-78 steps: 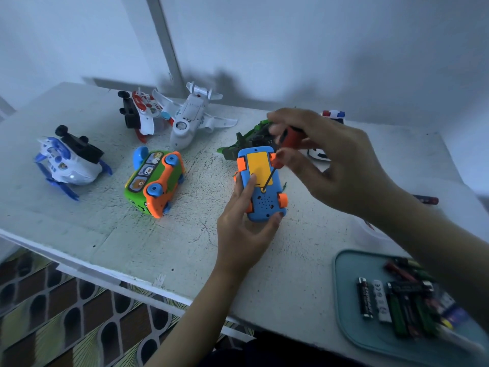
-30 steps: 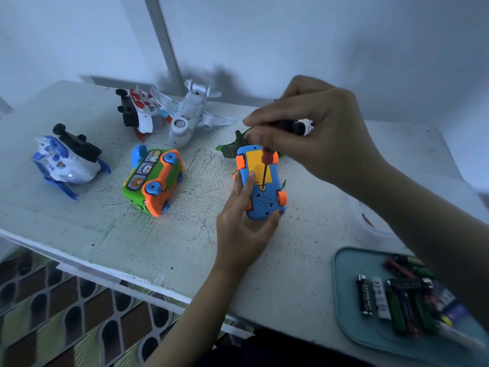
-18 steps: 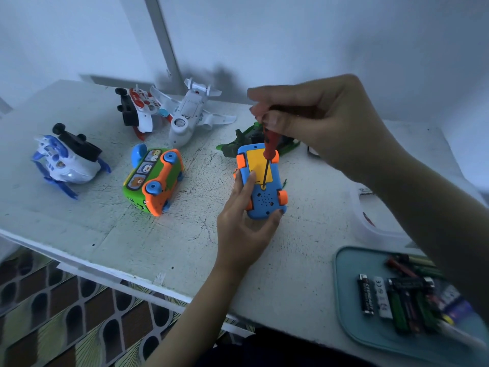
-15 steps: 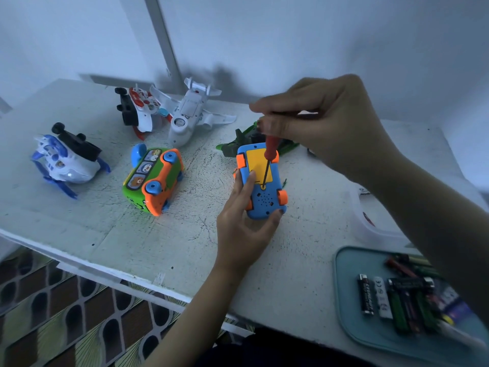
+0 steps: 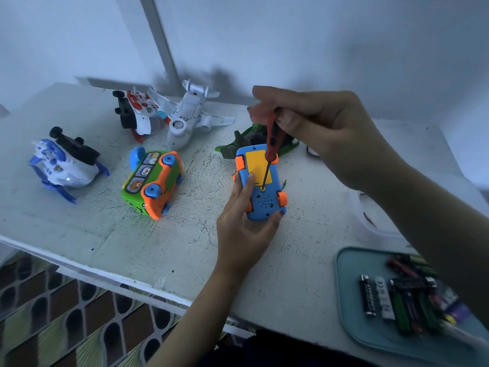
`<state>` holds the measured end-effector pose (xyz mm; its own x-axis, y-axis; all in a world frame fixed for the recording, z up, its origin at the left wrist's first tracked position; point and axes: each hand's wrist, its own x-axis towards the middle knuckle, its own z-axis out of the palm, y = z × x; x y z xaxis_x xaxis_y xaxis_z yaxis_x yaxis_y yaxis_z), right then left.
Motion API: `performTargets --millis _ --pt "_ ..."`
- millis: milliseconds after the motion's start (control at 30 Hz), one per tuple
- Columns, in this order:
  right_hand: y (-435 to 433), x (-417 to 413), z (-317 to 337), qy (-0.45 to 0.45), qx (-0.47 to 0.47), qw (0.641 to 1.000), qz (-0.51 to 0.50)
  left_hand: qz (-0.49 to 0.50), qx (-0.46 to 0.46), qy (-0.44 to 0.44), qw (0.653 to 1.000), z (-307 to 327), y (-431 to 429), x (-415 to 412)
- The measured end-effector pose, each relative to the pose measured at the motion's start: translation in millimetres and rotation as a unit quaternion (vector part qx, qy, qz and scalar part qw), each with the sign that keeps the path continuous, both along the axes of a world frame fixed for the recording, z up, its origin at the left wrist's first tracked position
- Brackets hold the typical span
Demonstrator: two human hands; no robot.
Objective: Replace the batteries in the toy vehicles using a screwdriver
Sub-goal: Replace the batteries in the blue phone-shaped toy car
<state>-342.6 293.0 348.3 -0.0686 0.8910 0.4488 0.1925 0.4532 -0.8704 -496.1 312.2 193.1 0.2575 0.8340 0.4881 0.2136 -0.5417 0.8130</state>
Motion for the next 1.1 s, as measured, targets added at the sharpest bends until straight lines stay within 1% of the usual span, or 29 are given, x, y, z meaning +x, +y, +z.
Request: performTargets --millis 67,133,300,400,467,533,567,633,667,700,767,867,1000,1067,1100 --pt "0.0 -0.8 0.4 -0.009 0.016 1.0 0.012 0.001 0.001 0.002 1.0 0.1 0.1 0.2" --pt "0.9 -2.1 0.0 -0.029 0.036 0.999 0.002 0.001 0.001 0.0 1.0 -0.1 0.3 0.4" --pt "4.9 -2.6 -2.0 -0.098 0.076 0.986 -0.112 0.003 0.003 0.002 1.0 -0.3 1.3 1.0" --pt "7.3 -2.0 -5.4 -0.157 0.119 0.963 -0.186 0.006 0.001 0.003 1.0 -0.6 1.4 0.2" --pt "8.6 0.9 -6.5 -0.181 0.128 0.954 -0.2 0.005 0.003 0.004 1.0 -0.1 1.3 0.0" --pt "8.4 5.6 -4.4 -0.183 0.099 0.965 -0.161 0.004 0.005 0.003 1.0 0.6 1.1 0.4" --pt "7.3 7.3 -2.6 -0.161 0.07 0.977 -0.123 0.003 0.005 0.002 1.0 0.9 1.1 0.4" --pt "4.3 9.6 1.4 -0.072 0.016 0.997 -0.035 0.001 0.002 -0.001 1.0 0.9 0.8 0.4" --pt "3.0 9.5 3.0 -0.038 -0.001 0.999 -0.005 -0.001 0.0 -0.002 1.0 0.8 0.6 0.2" --pt "2.0 8.4 4.3 -0.022 -0.009 1.0 0.013 -0.002 -0.001 -0.002 1.0 0.5 0.4 0.0" --pt "1.5 4.9 5.9 -0.022 -0.003 0.999 0.023 -0.003 -0.005 0.002 1.0 -0.3 0.2 -0.2" --pt "3.2 -0.9 7.5 -0.067 0.034 0.997 -0.013 -0.004 -0.013 0.006 1.0 0.3 0.3 -0.2" --pt "7.0 -3.9 -2.6 -0.113 0.083 0.98 -0.14 0.002 -0.003 0.001 1.0 0.1 0.4 0.0" --pt "8.7 -1.0 -10.4 -0.124 0.099 0.971 -0.181 0.001 -0.006 -0.003 1.0 -0.3 0.7 0.0" --pt "8.5 0.2 -12.6 -0.144 0.106 0.963 -0.199 0.0 -0.006 -0.003 1.0 -0.6 0.9 0.1"
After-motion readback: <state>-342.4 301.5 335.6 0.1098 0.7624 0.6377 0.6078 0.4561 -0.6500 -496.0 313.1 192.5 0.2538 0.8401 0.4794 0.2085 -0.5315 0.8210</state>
